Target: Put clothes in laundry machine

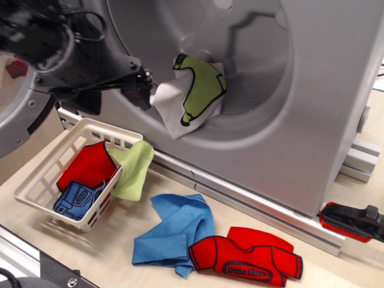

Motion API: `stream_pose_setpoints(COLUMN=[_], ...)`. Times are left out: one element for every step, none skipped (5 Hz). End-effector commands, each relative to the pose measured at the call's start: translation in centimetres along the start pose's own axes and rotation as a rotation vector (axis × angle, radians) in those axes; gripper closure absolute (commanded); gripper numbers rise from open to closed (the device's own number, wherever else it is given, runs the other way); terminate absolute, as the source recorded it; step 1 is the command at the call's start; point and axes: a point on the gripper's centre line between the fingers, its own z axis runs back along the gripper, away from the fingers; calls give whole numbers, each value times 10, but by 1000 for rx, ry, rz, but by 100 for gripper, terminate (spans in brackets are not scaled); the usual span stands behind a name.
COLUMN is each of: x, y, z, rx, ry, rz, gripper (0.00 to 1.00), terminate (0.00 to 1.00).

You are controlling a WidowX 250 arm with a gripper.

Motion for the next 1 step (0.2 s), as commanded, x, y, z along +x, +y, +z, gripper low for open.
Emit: stream_pose_setpoints(x=[7], y=[7], z=[10], rx=[1], ry=[-25], rz=[-7], gripper=[0], terminate=[100])
